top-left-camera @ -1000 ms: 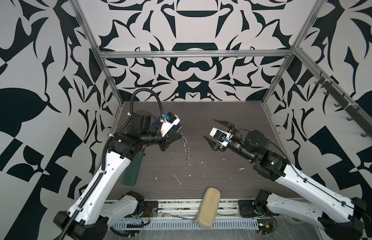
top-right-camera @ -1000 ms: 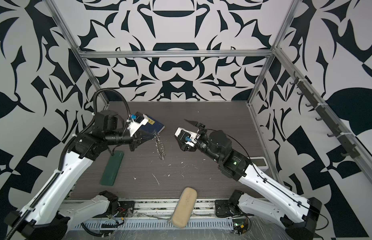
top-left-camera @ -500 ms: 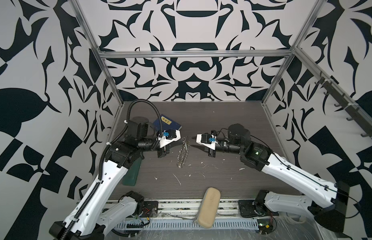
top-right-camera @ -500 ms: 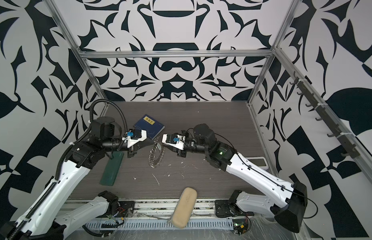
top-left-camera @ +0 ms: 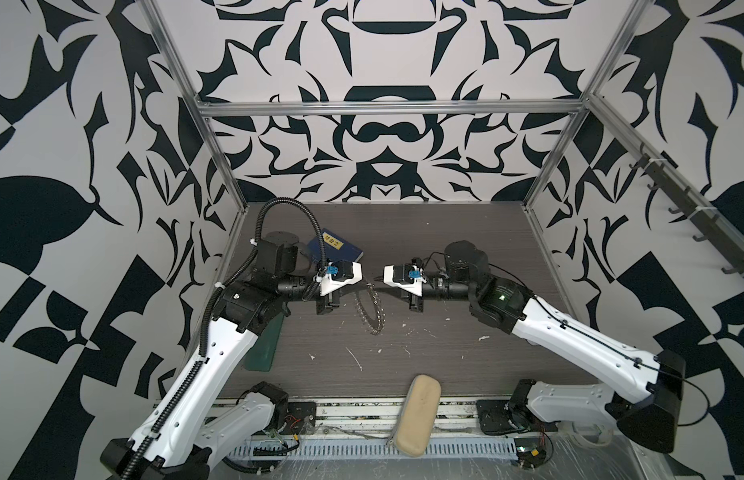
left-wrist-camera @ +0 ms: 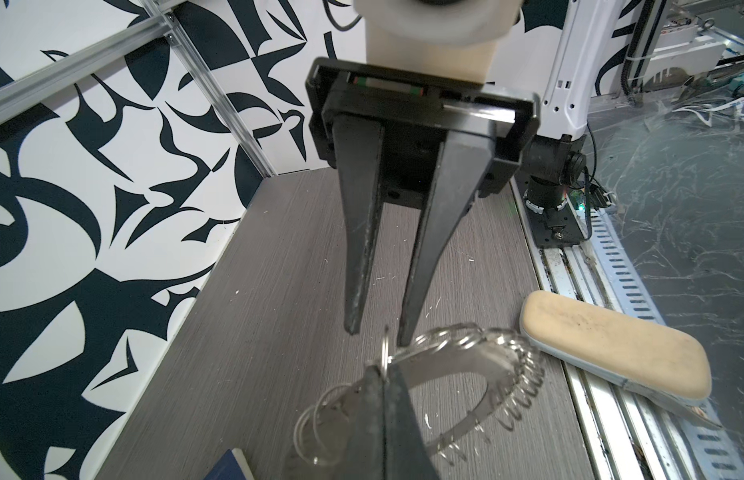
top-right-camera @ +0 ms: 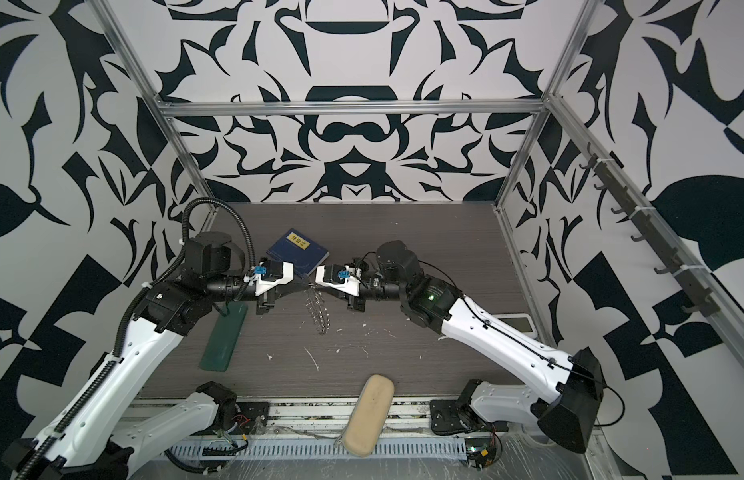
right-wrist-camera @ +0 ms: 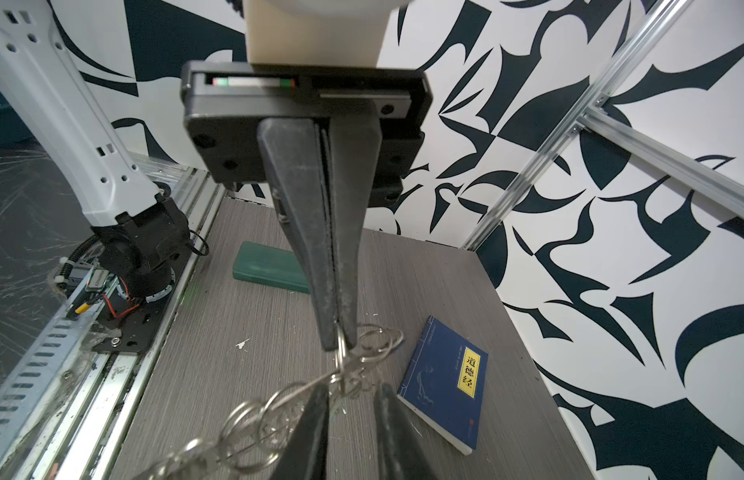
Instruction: Remove the keys from the keyring
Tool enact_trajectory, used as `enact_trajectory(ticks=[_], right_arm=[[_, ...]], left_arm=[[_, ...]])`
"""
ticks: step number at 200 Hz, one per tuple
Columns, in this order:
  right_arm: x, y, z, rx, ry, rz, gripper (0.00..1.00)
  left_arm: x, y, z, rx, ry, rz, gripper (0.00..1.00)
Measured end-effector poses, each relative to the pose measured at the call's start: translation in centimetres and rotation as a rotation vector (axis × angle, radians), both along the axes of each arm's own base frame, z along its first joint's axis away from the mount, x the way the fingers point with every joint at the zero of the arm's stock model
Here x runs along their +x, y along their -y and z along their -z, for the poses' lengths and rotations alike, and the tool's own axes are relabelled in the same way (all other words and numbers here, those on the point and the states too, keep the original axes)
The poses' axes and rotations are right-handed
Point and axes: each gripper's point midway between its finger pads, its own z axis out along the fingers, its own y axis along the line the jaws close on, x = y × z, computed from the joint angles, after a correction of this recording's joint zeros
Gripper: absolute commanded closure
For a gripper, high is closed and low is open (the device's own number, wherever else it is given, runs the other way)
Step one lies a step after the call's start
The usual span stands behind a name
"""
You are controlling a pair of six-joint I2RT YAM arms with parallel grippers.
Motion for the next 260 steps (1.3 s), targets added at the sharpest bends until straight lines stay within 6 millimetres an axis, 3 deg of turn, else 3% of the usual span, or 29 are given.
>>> enact_trajectory(ticks=[26,40,72,97,129,213,240,260], right_arm=[[-0.1,-0.3,-0.3,0.002,0.0,-0.013,0.88],[-0.1,-0.3,-0.3,0.001,0.003,-0.019,1.0],[-0.3,-0.4,-0.2,-0.003,-0.012,-0.033,1.0],[-0.3,-0.4,-0.2,-0.004,-0.011,-0.031,1.0],[-0.4,-0.3,-0.3,0.0,-0.008,-0.031,1.0],[-0.8,0.3,-1.1,0.036,0.024,-0.027,1.0],[-0.8,0.2,-1.5,0.049,0.034,-0.026,1.0],[-0.7,0.2,-1.6,0.054,0.037,-0.024,1.0]], left_arm=[[0.0,0.0,0.0,-0.002,0.005,0.004,1.0],[0.0,0.1,-0.1,-0.003,0.01,0.005,1.0],[0.1,0.1,-0.1,-0.003,0.021,0.005,1.0],[0.2,0.1,0.1,-0.02,0.026,0.001,0.83],[0.0,0.3,0.2,-0.049,0.015,0.007,0.8],[0.3,0.5,-0.7,-0.124,-0.003,0.007,0.83],[0.2,0.5,-1.0,-0.136,-0.006,0.013,0.89],[0.2,0.5,-1.1,-0.141,-0.01,0.015,1.0]])
